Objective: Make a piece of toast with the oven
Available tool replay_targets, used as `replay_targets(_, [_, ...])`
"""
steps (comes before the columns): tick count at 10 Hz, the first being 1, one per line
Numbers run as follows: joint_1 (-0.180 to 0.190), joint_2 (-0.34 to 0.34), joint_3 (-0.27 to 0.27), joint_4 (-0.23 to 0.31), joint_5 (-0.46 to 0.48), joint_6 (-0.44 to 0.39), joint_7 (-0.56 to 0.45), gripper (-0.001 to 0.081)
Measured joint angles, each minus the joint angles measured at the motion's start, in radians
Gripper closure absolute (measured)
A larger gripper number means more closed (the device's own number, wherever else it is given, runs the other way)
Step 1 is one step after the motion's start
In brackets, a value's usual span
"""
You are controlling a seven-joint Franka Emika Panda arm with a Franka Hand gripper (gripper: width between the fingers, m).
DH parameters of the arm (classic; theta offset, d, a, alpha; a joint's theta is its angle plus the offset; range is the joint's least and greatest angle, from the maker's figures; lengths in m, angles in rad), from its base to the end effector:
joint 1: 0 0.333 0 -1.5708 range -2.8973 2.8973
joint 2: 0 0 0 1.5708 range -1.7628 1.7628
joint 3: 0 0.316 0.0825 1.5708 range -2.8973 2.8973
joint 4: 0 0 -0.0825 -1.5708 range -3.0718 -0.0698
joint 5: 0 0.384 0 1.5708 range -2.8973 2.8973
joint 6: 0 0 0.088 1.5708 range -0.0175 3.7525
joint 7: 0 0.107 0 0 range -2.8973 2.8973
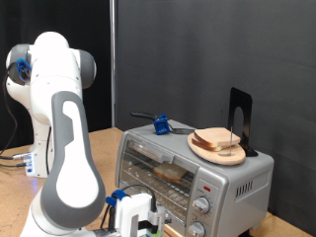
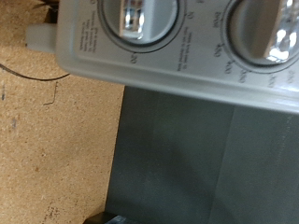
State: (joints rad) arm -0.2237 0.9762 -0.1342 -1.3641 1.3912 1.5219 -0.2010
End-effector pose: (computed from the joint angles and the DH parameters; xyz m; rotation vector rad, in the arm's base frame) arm 0.6835 -0.1166 0.1538 -1.6693 0.6385 0.3303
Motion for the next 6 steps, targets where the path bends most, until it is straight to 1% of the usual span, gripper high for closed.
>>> replay_targets(6, [0.054,0.014,0.039,0.001,0.000,0.056,0.014,-0.0002])
